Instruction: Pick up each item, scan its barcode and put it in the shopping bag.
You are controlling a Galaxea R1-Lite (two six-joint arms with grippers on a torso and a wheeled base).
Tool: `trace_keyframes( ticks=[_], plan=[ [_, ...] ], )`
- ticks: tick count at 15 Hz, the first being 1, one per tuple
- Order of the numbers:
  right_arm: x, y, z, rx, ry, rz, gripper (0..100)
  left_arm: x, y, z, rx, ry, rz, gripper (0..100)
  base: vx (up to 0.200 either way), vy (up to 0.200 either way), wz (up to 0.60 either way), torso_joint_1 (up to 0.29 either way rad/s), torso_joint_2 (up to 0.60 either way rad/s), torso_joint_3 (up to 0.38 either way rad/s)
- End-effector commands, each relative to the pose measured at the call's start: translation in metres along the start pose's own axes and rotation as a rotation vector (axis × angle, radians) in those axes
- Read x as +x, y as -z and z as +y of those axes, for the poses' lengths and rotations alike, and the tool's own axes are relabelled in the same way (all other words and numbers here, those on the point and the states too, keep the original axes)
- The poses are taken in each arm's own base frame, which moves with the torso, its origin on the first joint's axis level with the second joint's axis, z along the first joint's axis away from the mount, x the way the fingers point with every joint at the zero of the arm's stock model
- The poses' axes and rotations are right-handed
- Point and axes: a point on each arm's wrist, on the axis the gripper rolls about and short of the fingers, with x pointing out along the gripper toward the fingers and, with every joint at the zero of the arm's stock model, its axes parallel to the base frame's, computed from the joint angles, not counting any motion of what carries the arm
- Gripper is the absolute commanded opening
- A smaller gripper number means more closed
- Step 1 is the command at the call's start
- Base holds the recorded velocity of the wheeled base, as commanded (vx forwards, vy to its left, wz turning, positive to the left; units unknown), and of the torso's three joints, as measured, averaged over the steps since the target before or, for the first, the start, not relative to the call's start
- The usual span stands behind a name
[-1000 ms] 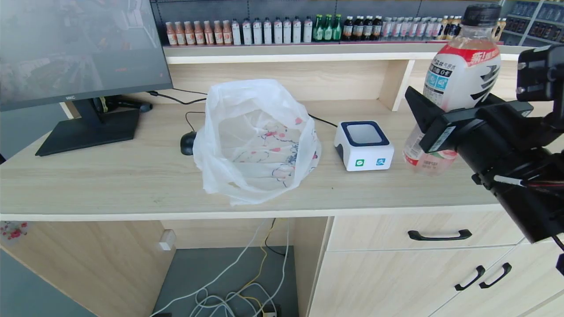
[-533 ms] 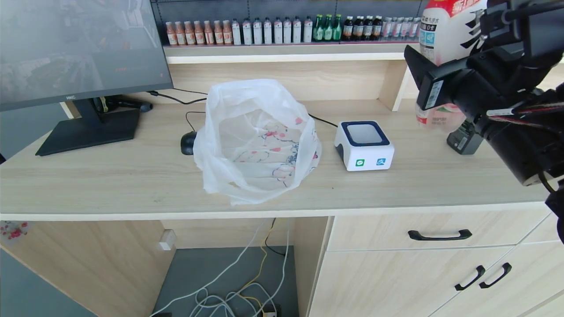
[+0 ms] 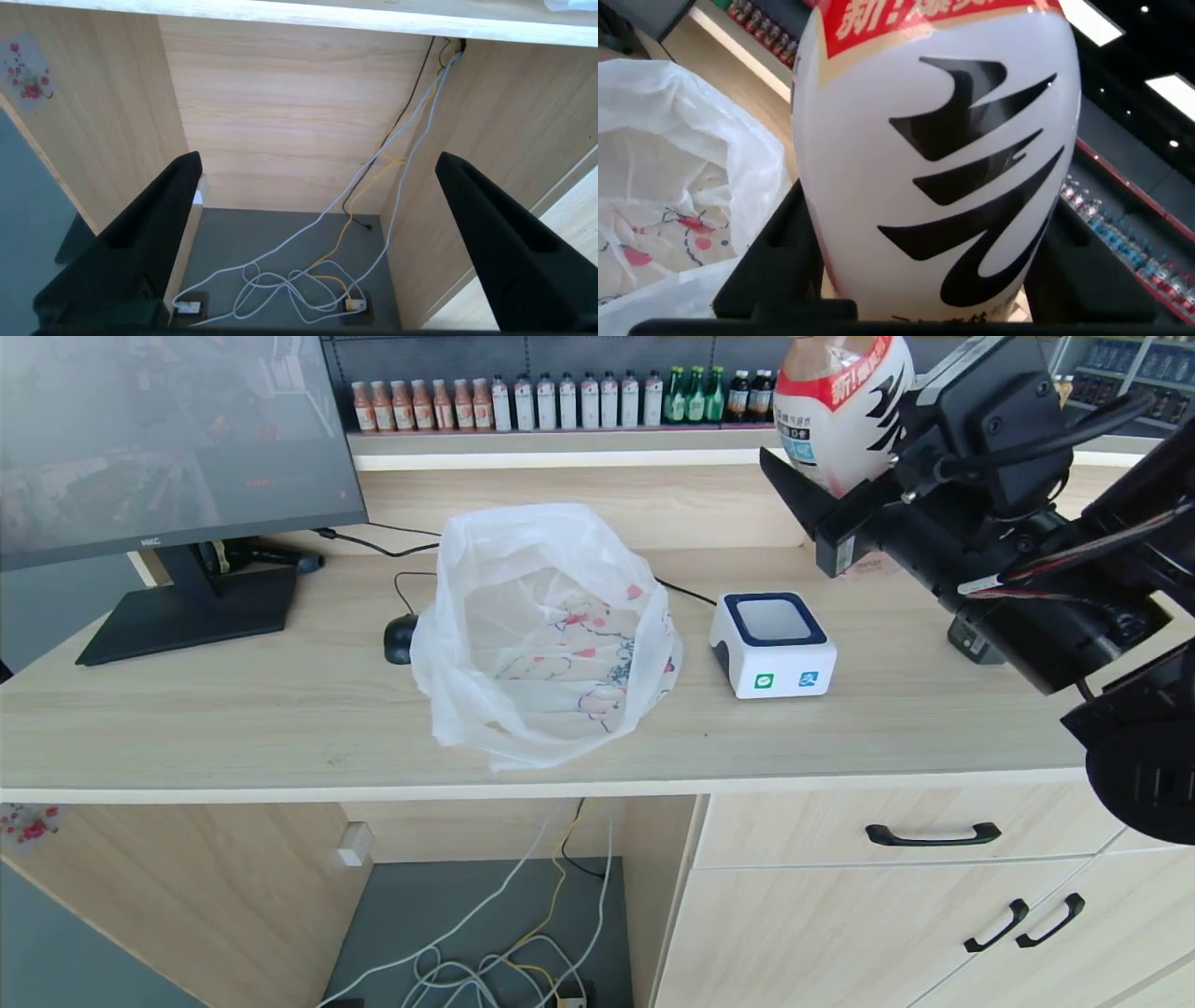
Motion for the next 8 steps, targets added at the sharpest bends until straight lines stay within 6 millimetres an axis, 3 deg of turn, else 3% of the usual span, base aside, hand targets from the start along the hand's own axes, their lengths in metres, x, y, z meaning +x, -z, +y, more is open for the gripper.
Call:
trace_keyframes(
  ticks=[1, 5, 8],
  plan=[
    [0.004, 0.022, -0.001, -0.036, -0.042, 0.002, 0, 0.000, 0.000, 0.000, 0.000, -0.001, -0.001, 100, 0.000, 0.000, 0.00, 0.000, 0.00, 0.000],
    [0.013, 0.049, -0.004, -0.125, -0.200, -0.098, 0, 0.000, 0.000, 0.000, 0.000, -0.001, -0.001, 100, 0.000, 0.000, 0.00, 0.000, 0.00, 0.000],
    [0.032, 0.066, 0.002, -0.137, -0.277, -0.203, 0, 0.000, 0.000, 0.000, 0.000, 0.001, -0.001, 100, 0.000, 0.000, 0.00, 0.000, 0.00, 0.000]
  ],
)
